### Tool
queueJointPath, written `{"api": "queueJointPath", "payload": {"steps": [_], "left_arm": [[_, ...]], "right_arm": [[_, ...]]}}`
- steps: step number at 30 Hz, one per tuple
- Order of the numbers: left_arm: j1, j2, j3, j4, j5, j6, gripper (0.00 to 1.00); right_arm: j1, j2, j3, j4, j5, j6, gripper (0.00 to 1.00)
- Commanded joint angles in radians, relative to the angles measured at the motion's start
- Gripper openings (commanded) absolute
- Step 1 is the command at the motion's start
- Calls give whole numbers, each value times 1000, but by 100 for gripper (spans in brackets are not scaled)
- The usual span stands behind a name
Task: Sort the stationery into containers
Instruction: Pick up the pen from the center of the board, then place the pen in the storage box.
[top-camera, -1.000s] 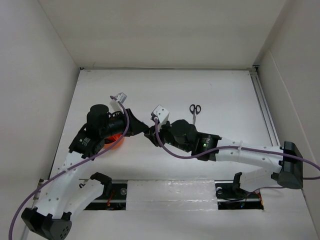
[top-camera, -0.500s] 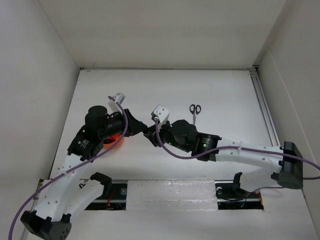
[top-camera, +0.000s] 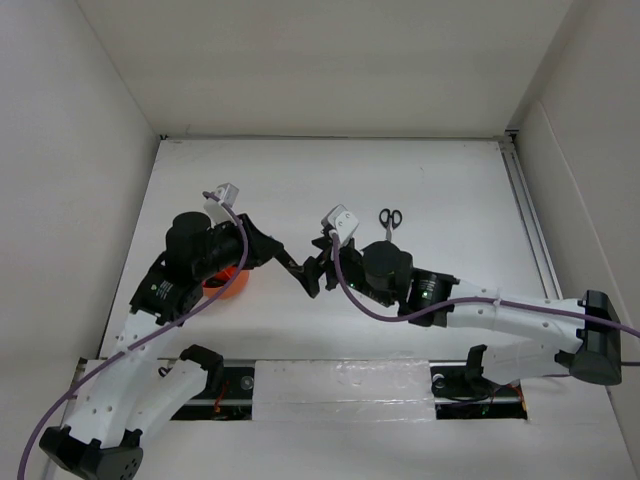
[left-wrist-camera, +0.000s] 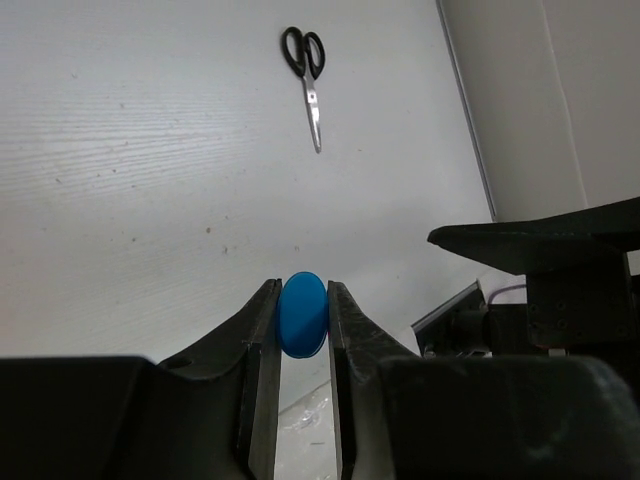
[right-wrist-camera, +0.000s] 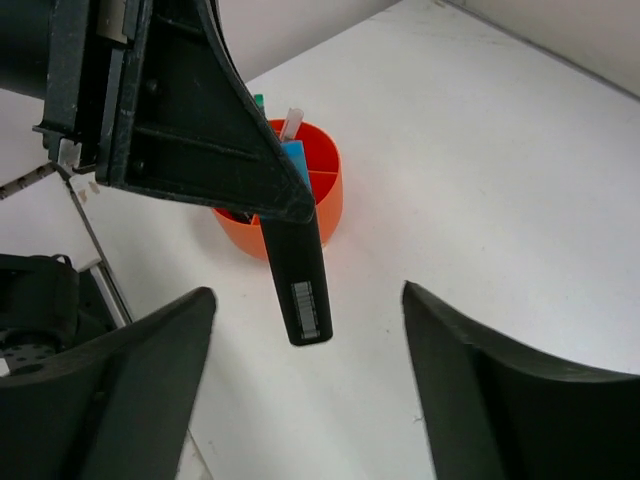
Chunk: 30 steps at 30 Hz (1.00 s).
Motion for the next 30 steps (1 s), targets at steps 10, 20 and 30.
{"api": "queueJointPath", "payload": {"steps": [10,20,30], "left_arm": [[2,24,202,-255,-548,-35,0],[2,-53,257,-547,-926,-167,0],[2,14,268,-683,-1149,-431,0]], "right_arm": [[6,-131,-119,0,68,47,90],[6,-232,-211,-9,68,58,91],[6,-288,-230,-9,50,49,91]]}}
